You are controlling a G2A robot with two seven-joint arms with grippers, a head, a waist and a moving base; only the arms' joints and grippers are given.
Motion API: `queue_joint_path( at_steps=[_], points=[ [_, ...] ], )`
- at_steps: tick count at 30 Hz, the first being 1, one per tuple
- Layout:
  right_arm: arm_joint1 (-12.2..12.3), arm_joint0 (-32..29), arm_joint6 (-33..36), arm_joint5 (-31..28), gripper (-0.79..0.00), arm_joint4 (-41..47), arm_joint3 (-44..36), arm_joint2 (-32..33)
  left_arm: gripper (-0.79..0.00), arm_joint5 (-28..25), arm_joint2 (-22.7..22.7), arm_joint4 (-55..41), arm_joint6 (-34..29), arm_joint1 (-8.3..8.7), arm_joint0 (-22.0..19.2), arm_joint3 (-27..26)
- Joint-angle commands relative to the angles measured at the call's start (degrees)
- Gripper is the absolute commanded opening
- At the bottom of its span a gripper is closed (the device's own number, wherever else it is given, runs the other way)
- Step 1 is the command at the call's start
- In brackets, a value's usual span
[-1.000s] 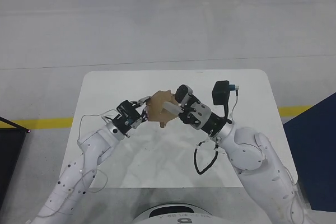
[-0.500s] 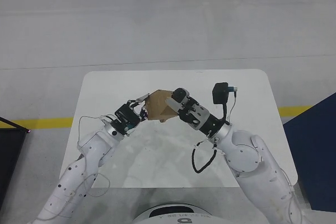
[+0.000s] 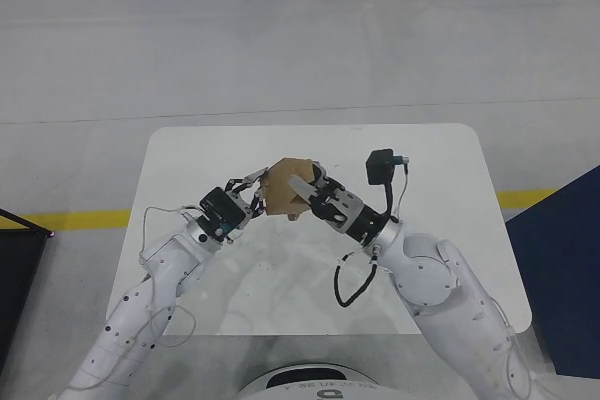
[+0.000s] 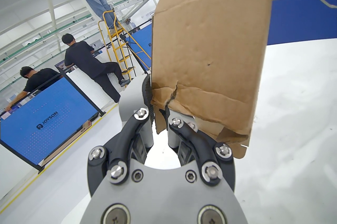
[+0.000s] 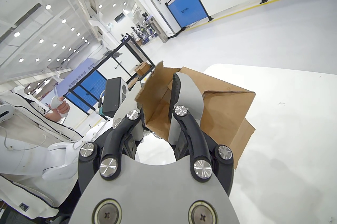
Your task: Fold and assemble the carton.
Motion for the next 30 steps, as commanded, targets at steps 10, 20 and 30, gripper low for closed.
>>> queue_joint_path(
  at_steps=[10, 20, 30],
  points=[
    [0.1, -0.7, -2.1, 2.0, -0.493, -2.0, -1.5, 2.4, -0.785, -1.1, 0.4, -2.7, 3.5, -0.36, -0.9, 1.9],
    [0.8, -1.6, -1.2, 2.5, -0.237, -20.3, -5.4, 2.4, -0.785, -1.6, 0.6, -2.6, 4.8, -0.51, -1.1, 2.2],
    [0.8, -1.8, -1.3, 5.5, -0.111, -26.6, -6.0, 2.0, -0.785, -2.2, 0.0, -2.0, 6.8, -0.39, -0.3, 1.7]
  ],
)
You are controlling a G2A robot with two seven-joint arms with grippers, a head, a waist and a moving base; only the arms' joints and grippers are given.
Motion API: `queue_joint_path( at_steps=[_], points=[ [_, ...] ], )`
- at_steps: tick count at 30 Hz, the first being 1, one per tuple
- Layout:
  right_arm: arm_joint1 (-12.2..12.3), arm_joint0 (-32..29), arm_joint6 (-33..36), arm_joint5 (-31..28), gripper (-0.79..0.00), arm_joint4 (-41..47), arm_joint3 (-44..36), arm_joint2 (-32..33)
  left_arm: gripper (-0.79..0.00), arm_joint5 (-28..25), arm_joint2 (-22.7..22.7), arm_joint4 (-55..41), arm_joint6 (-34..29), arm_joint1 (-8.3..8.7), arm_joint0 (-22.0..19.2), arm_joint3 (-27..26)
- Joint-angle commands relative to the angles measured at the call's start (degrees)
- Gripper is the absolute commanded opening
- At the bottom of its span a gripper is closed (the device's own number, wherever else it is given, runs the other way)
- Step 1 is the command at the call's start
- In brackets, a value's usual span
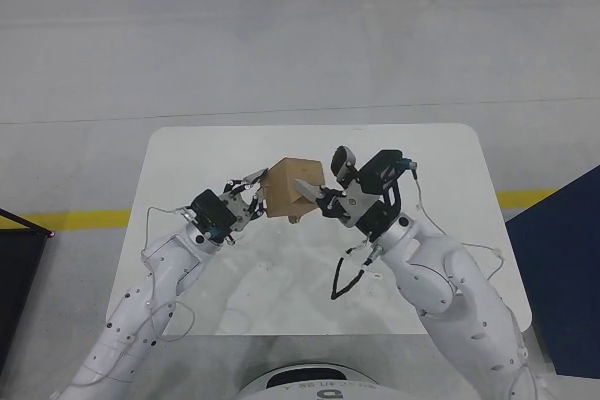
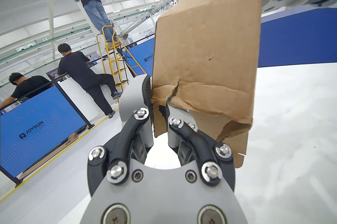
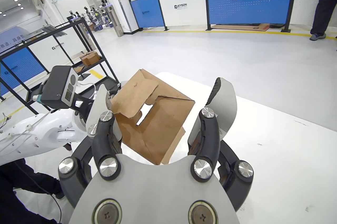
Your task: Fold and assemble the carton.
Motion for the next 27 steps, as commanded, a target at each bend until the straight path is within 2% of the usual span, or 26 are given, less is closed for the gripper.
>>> queue_joint_path(
  at_steps=[1, 7, 18, 23, 27],
  points=[
    [0.0, -0.1, -0.2, 0.5, -0.108, -0.2, -0.1, 0.3, -0.785, 0.0, -0.1, 0.1, 0.4, 0.02, 0.2, -0.1],
    [0.0, -1.1, -0.8, 1.9, -0.095, 0.6, -0.5, 1.9, -0.785, -0.1, 0.0, 0.2, 1.1, -0.01, 0.7, -0.2],
    [0.3, -3.8, -0.8, 1.0, -0.083, 4.2, -2.1, 5.1, -0.785, -0.1, 0.4, -0.1, 2.0, -0.13, 1.1, -0.4],
    [0.8, -4.9, 3.1, 0.7, -0.003, -0.8, -3.0, 6.5, -0.785, 0.0, 0.5, -0.1, 2.2, -0.17, 1.5, -0.5],
    [0.8, -5.8, 3.8, 0.5, 0.0, -0.7, -3.9, 6.6, -0.785, 0.1, 0.5, -0.1, 2.2, -0.2, 1.7, -0.8]
  ],
)
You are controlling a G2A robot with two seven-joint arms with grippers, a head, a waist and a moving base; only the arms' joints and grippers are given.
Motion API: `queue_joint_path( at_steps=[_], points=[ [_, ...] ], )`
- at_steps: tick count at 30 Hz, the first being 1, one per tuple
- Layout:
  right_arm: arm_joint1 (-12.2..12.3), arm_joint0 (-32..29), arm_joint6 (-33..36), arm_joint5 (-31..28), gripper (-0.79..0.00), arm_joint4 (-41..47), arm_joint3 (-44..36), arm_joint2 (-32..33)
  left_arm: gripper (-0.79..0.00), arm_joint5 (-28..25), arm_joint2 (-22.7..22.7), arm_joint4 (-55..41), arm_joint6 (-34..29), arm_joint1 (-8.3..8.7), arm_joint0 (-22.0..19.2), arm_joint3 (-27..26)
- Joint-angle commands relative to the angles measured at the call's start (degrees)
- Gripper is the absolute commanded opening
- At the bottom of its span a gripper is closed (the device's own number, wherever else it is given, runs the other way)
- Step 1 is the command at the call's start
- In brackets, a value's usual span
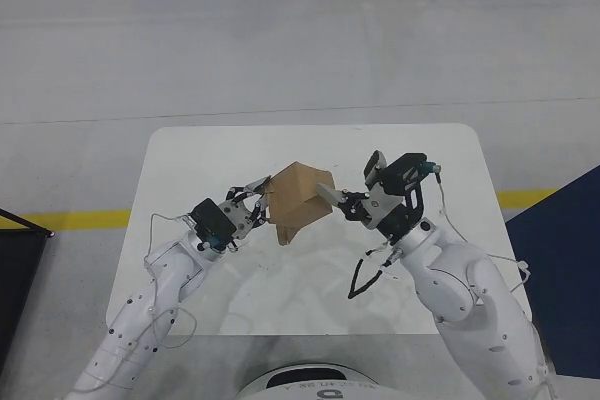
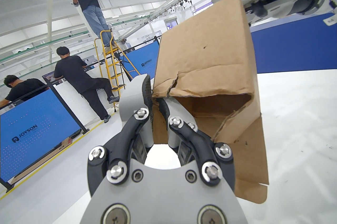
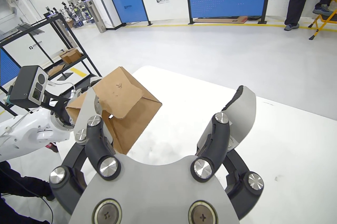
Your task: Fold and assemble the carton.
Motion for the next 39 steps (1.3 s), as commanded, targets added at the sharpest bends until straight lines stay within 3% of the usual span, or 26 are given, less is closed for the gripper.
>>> queue_joint_path(
  at_steps=[1, 19, 26, 35, 39],
  points=[
    [0.1, -0.2, 0.6, -0.1, 0.0, -0.2, -0.2, 0.2, -0.785, 0.1, 0.0, 0.0, 0.0, -0.02, 0.1, -0.1],
    [0.5, -0.3, 5.6, -0.9, 0.0, -3.9, 0.0, 1.1, -0.785, -1.7, 0.5, 0.6, 2.2, 0.01, 0.5, -0.6],
    [0.6, 0.8, 8.1, -4.3, 0.0, 6.3, 3.1, 2.1, -0.785, -7.0, 1.9, -2.6, 6.3, -0.18, -0.9, 2.4],
    [0.9, 1.9, 12.3, -6.7, 0.0, 9.5, 3.9, 2.2, -0.785, -9.7, 3.5, -3.3, 9.7, -0.43, -2.6, 5.3],
    [1.0, 1.4, 10.1, -5.9, 0.0, 9.5, 2.8, 3.8, -0.785, -12.8, 4.0, -6.0, 10.5, -0.55, -3.4, 7.1]
  ],
)
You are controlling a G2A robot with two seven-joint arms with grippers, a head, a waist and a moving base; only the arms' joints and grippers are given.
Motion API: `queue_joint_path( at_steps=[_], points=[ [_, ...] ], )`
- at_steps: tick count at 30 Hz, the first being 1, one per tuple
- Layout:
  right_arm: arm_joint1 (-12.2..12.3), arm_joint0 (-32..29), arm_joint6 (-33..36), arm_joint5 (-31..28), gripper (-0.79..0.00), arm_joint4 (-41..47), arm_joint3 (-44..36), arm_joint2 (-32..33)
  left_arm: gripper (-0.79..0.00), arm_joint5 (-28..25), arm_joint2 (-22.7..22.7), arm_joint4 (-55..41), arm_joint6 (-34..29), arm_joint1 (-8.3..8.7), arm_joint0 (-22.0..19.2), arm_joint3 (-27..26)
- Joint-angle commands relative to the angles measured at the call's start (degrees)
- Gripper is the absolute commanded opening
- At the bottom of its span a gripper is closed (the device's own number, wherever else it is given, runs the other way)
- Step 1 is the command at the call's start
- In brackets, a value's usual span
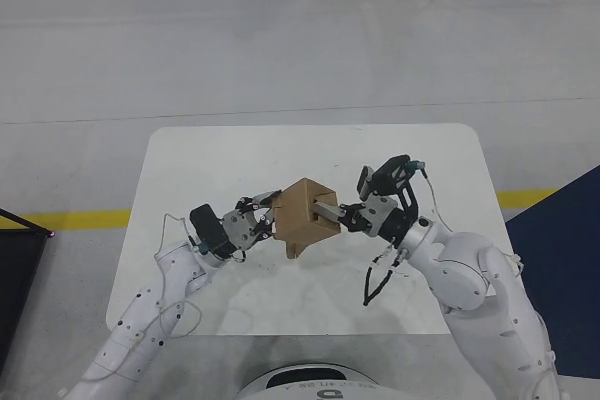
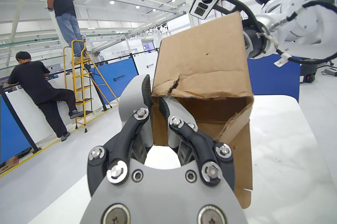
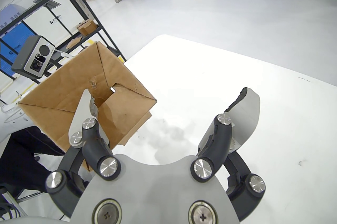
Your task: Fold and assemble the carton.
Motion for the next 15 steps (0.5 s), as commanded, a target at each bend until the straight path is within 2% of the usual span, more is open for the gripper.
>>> queue_joint_path(
  at_steps=[1, 4, 15],
  points=[
    [0.0, -0.5, -2.1, 0.5, 0.0, 0.2, -0.8, 0.9, -0.785, -1.6, 0.1, -2.1, -0.1, -0.09, -0.5, 1.6],
    [0.0, -1.5, -4.8, 1.0, 0.0, 0.0, -1.5, 1.7, -0.785, -2.1, 0.1, -3.3, -0.7, -0.16, -0.6, 2.4],
    [0.0, -1.5, -6.4, 0.6, 0.0, -0.4, -1.6, 2.0, -0.785, -1.8, 0.8, -4.5, -2.1, -0.34, 0.0, 2.9]
  ],
)
